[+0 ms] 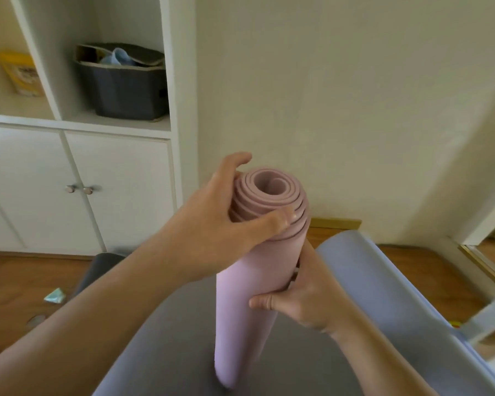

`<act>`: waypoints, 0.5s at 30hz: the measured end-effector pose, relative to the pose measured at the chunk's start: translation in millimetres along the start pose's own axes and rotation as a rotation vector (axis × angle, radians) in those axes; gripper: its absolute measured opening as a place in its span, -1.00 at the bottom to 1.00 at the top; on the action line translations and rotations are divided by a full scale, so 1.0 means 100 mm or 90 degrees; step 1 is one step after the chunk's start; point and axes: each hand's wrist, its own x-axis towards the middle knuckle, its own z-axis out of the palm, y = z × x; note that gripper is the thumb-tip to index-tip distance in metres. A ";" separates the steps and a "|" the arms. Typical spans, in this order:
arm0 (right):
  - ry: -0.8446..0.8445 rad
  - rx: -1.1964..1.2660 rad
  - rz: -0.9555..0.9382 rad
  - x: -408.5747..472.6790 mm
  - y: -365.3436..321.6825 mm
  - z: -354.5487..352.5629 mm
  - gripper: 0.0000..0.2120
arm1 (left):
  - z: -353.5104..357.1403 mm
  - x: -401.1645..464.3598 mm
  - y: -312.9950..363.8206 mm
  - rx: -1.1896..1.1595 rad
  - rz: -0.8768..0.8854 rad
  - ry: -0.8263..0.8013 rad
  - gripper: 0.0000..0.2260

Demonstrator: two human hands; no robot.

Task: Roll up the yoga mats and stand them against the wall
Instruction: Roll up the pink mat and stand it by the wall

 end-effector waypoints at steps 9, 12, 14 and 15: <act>0.015 -0.162 0.034 -0.01 0.23 0.12 0.17 | 0.29 0.20 -0.04 0.347 -0.140 -0.042 -0.37; -0.011 -0.153 0.081 -0.06 0.37 0.23 0.27 | 0.54 0.23 -0.22 0.457 -0.192 -0.054 -0.50; -0.046 -0.154 0.110 -0.08 0.45 0.23 0.22 | 0.64 0.19 -0.31 0.494 -0.168 -0.060 -0.57; -0.065 -0.147 0.120 -0.08 0.48 0.18 0.16 | 0.66 0.17 -0.33 0.506 -0.150 -0.056 -0.58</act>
